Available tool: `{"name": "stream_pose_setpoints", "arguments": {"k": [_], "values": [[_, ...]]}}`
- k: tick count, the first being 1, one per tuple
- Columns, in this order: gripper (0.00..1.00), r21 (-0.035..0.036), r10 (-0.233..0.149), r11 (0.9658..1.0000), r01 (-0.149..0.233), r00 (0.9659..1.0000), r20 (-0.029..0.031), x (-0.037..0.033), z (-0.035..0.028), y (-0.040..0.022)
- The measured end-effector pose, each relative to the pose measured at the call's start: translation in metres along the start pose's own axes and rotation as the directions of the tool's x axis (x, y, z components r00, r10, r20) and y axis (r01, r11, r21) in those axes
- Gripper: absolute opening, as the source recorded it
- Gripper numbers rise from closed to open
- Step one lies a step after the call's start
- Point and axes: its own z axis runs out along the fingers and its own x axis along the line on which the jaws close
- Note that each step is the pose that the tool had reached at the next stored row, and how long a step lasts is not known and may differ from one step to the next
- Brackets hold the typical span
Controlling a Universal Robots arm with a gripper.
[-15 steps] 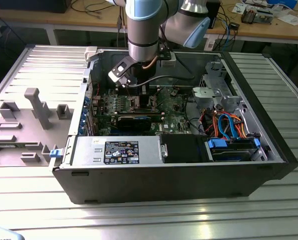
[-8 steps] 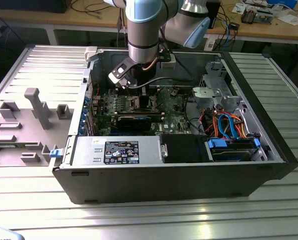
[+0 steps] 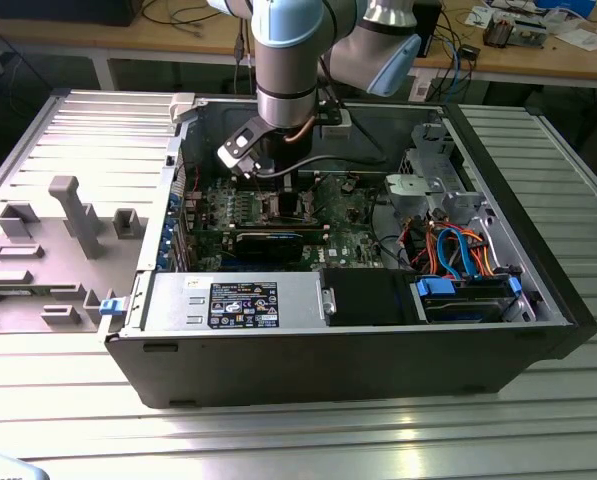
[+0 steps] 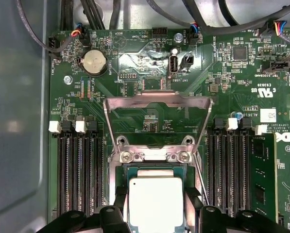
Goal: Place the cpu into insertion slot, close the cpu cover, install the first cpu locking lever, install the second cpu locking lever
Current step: 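Place the cpu into insertion slot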
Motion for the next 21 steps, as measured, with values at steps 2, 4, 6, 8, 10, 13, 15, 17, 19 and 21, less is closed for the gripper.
{"name": "stream_pose_setpoints", "arguments": {"k": [2, 4, 6, 8, 10, 13, 15, 17, 19, 21], "values": [[0.54, -0.0003, 0.006, 1.0, -0.006, 1.0, 0.0, 0.0001, 0.0007, -0.0001], [0.54, -0.0003, 0.012, 0.9999, -0.012, 0.9999, 0.0004, 0.0, 0.0011, -0.0001], [0.54, -0.0005, 0.014, 0.9999, -0.014, 0.9999, 0.0002, 0.0, 0.0013, -0.0001], [0.54, -0.0005, 0.014, 0.9999, -0.014, 0.9999, 0.0001, 0.0, 0.0013, -0.0001], [0.54, -0.0006, 0.014, 0.9999, -0.014, 0.9999, 0.0, 0.0, 0.0013, -0.0001], [0.54, -0.0009, 0.015, 0.9999, -0.015, 0.9999, -0.0002, 0.0001, 0.0009, -0.0001], [0.54, -0.0009, 0.018, 0.9998, -0.018, 0.9998, 0.0, 0.0001, 0.0006, 0.0], [0.54, -0.001, 0.021, 0.9998, -0.021, 0.9998, 0.0002, 0.0001, 0.0001, 0.0], [0.54, -0.0011, 0.023, 0.9997, -0.023, 0.9997, 0.0001, 0.0001, 0.0, 0.0], [0.54, -0.0008, 0.024, 0.9997, -0.024, 0.9997, -0.0014, 0.0001, -0.0001, -0.0001]]}}
